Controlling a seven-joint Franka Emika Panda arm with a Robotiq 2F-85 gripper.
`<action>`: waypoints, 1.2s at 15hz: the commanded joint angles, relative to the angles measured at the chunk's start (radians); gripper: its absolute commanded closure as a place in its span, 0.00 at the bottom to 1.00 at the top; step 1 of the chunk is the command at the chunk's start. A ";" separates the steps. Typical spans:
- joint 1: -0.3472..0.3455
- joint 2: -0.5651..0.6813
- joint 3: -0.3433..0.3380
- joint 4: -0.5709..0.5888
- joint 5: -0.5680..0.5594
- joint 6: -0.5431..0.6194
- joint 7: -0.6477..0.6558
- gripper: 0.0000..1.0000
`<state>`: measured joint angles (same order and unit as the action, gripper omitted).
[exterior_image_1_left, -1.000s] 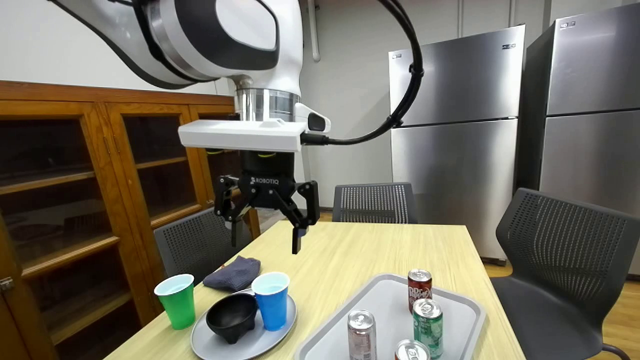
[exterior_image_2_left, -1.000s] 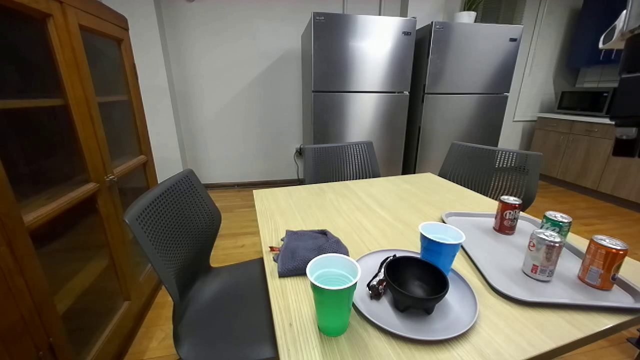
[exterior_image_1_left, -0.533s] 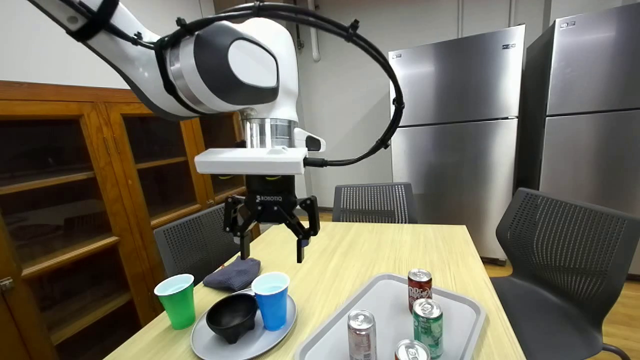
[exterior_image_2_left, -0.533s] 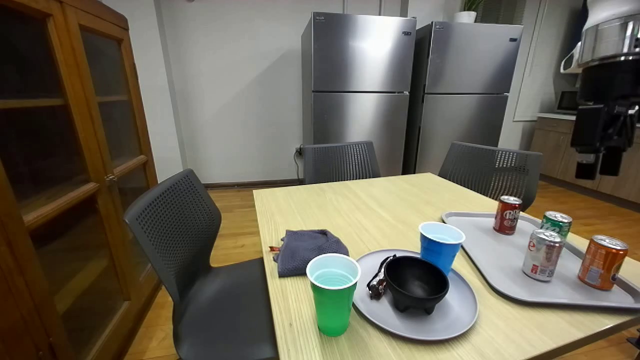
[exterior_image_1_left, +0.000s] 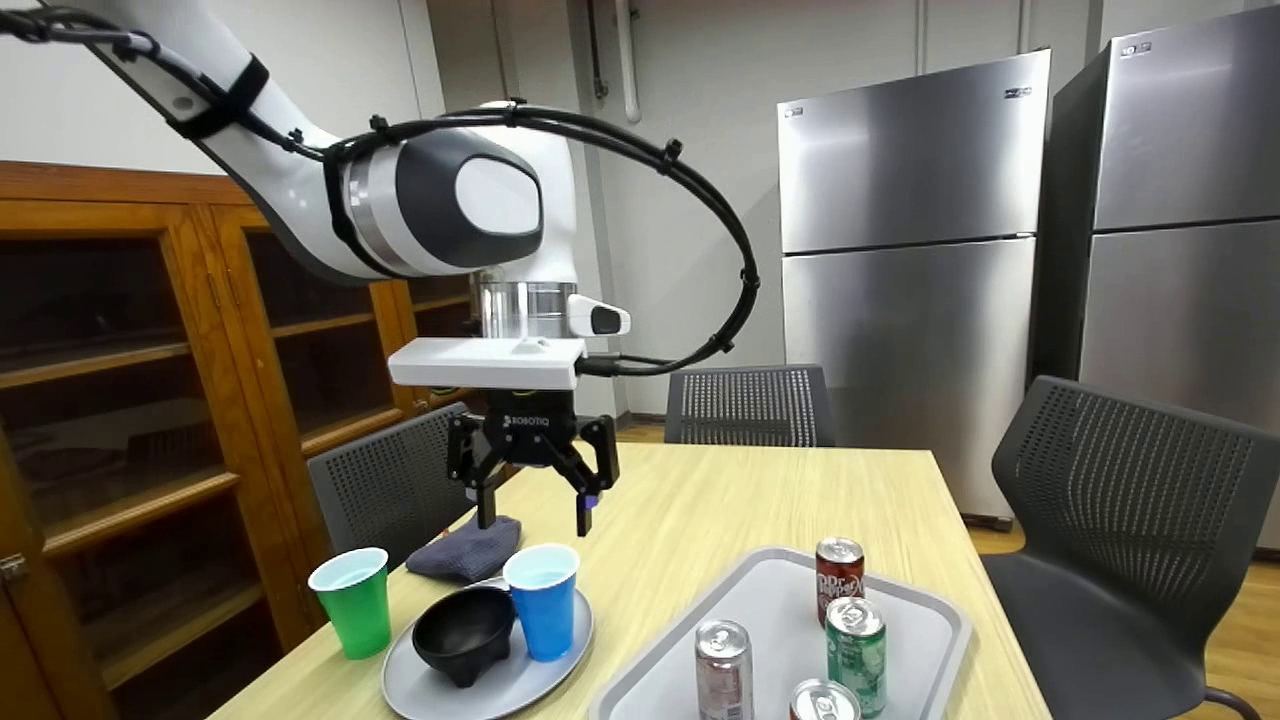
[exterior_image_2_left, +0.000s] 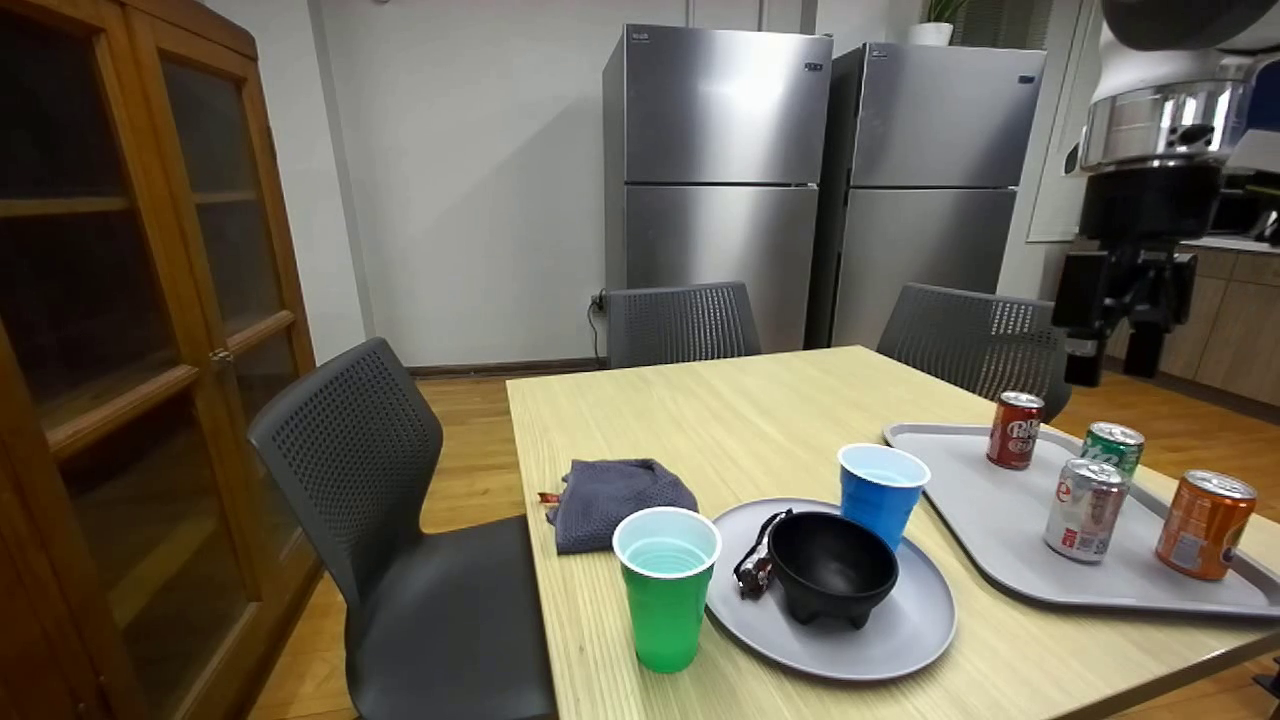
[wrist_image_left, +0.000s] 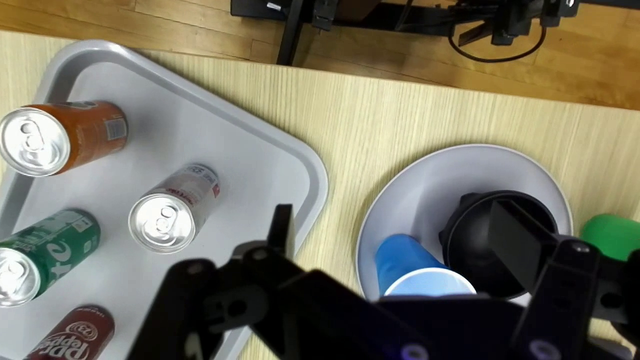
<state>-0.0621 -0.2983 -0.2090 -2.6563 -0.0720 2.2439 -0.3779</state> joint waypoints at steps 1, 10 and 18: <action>0.009 0.056 0.049 0.017 0.033 0.070 0.091 0.00; 0.070 0.251 0.148 0.081 0.106 0.262 0.223 0.00; 0.083 0.446 0.202 0.198 0.117 0.363 0.253 0.00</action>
<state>0.0234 0.0741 -0.0312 -2.5235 0.0282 2.5979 -0.1491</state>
